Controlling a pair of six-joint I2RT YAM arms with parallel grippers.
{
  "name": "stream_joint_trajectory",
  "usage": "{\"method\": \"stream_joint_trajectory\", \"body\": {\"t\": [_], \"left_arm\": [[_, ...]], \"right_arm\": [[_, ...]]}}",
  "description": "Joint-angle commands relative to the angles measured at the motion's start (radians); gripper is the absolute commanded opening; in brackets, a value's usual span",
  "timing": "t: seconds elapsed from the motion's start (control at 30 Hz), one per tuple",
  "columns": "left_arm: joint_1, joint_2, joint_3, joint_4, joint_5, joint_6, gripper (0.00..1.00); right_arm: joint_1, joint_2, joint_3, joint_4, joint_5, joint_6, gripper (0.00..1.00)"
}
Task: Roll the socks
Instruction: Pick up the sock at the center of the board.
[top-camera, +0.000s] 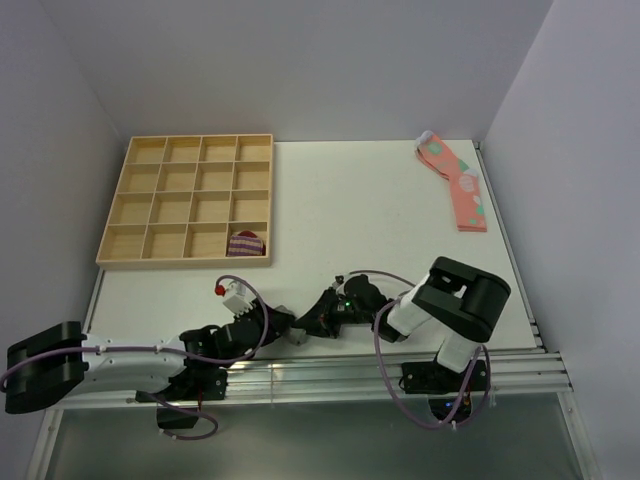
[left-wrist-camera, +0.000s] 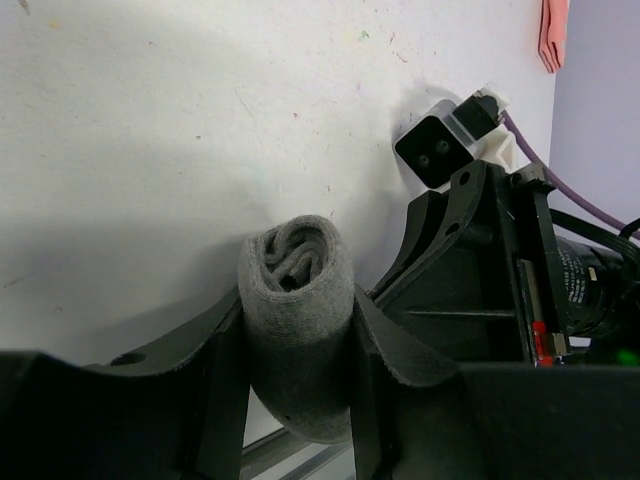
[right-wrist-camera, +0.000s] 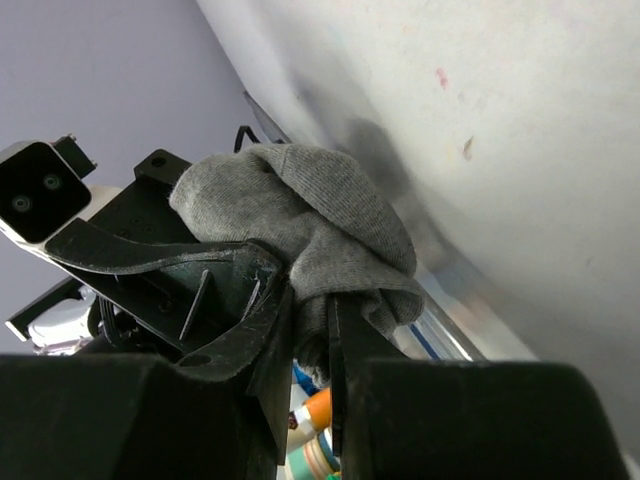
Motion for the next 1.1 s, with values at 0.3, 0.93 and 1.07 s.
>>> {"method": "stream_joint_trajectory", "body": {"t": [0.3,0.93,1.07], "left_arm": [[0.000,-0.198,0.044,-0.179,-0.018,0.011,0.00],[0.397,-0.271,0.473,-0.547,0.135,0.375,0.00],[0.598,-0.171,0.587,-0.549,0.261,0.471,0.00]], "right_arm": [[0.006,-0.296,0.104,-0.505,0.051,-0.209,0.52],[-0.142,-0.741,0.210,-1.082,0.281,-0.564,0.56],[-0.154,-0.801,0.224,-1.174,0.326,-0.614,0.56]]}}
